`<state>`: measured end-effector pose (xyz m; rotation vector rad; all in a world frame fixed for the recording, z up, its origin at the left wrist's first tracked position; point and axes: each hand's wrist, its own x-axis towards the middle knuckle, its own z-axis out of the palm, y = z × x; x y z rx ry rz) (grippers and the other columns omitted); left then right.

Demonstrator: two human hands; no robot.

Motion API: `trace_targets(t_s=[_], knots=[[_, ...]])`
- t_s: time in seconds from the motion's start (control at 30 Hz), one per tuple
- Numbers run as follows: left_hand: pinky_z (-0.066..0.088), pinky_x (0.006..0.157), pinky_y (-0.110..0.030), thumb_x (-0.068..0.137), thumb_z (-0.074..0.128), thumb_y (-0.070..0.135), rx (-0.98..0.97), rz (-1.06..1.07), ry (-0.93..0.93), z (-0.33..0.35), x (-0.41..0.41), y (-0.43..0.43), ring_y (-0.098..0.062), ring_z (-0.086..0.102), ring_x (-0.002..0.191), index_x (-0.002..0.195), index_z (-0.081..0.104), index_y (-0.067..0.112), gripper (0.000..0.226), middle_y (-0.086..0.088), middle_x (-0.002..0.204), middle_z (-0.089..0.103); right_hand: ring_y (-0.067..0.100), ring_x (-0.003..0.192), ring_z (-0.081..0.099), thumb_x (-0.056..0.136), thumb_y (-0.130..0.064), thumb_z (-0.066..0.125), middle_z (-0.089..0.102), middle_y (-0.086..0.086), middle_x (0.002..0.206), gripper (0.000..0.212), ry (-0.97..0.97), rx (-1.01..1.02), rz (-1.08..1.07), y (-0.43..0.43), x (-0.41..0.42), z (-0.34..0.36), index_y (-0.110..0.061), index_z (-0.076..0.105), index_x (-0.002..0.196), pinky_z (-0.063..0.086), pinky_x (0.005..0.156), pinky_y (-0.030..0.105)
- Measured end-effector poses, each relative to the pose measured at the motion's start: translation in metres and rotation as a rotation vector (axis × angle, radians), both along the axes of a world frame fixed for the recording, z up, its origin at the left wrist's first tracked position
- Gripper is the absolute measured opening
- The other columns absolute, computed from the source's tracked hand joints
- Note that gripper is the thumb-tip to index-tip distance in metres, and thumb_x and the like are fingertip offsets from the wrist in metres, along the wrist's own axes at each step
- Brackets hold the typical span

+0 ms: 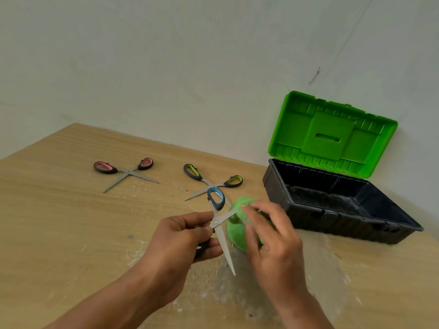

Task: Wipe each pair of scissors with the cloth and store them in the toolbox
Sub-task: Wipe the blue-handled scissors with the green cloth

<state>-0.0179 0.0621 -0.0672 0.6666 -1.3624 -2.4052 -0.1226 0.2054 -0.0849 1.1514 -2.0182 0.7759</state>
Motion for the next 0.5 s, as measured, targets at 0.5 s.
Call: trace_targets(t_s=[0.5], knots=[[0.061, 0.062, -0.026, 0.093, 0.056, -0.008, -0.304, 0.063, -0.035, -0.005, -0.002, -0.003, -0.019, 0.068, 0.065, 0.107, 0.071, 0.012, 0.029, -0.003, 0.08, 0.069, 0.017, 0.102, 0.061, 0.087, 0.001, 0.066, 0.064, 0.004, 0.114, 0.03, -0.096, 0.28, 0.243, -0.01, 0.017, 0.002, -0.004, 0.073, 0.116, 0.056, 0.083, 0.025]])
